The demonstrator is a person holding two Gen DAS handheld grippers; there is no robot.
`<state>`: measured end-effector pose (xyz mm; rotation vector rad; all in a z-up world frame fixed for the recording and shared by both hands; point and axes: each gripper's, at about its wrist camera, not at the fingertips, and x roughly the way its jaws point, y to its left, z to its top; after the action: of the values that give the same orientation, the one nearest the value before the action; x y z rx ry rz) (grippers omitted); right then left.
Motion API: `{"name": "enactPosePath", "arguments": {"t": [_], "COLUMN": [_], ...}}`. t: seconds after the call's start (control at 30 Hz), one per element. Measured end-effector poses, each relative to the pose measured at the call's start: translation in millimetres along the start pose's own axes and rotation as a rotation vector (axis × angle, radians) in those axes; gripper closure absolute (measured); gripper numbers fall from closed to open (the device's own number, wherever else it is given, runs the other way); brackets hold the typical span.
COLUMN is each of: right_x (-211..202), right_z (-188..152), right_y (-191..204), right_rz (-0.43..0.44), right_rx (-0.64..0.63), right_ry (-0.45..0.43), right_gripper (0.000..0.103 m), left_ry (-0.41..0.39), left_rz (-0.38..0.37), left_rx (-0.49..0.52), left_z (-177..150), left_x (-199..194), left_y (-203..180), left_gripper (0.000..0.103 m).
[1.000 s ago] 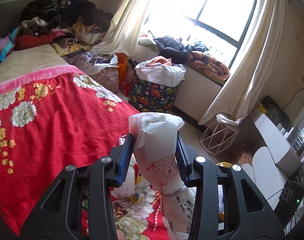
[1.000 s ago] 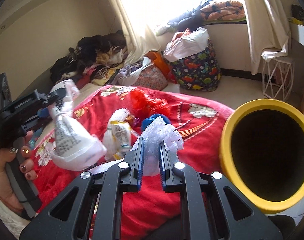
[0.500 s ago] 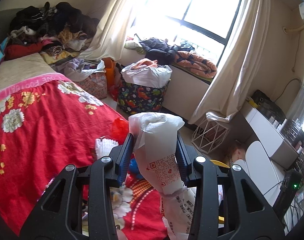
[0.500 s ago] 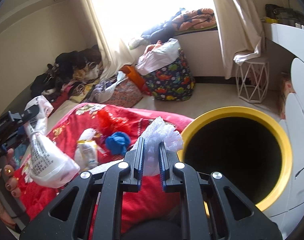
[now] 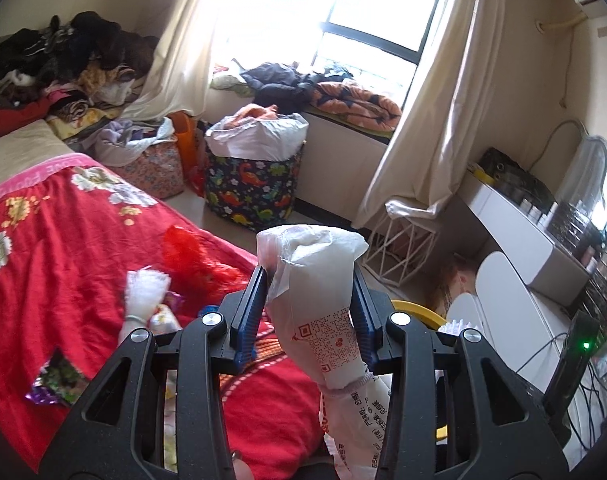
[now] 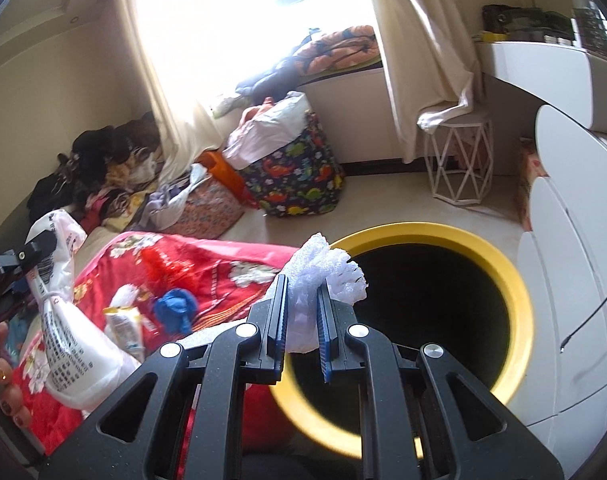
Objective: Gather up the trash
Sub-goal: 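Carry the white foam net over the yellow bin with the right gripper and release it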
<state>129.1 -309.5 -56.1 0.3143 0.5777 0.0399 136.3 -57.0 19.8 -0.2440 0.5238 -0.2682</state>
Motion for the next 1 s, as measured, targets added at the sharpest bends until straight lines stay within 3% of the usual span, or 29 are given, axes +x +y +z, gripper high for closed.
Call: {"name": "enactPosePath", "arguments": {"t": [0.3, 0.6, 1.0], "right_x": [-2.4, -0.1, 9.1], "right_z": [3.0, 2.7, -5.8], "right_y": [-40.6, -66.4, -98.6], "right_rz": [-0.106, -0.225, -0.28], "right_rx": [0.044, 0.01, 0.026], "right_ry": [-0.034, -0.067, -0.039], "right_gripper": [0.09, 0.09, 0.086], "left_ry": [0.024, 0.046, 0.089], "left_rz": [-0.035, -0.055, -0.065], "left_rx": [0.047, 0.08, 0.123], "left_z": [-3.0, -7.3, -18.1], "left_x": [27.8, 56.1, 95.3], "left_y": [-32.2, -60.5, -92.8], "left_gripper": [0.07, 0.07, 0.069]}}
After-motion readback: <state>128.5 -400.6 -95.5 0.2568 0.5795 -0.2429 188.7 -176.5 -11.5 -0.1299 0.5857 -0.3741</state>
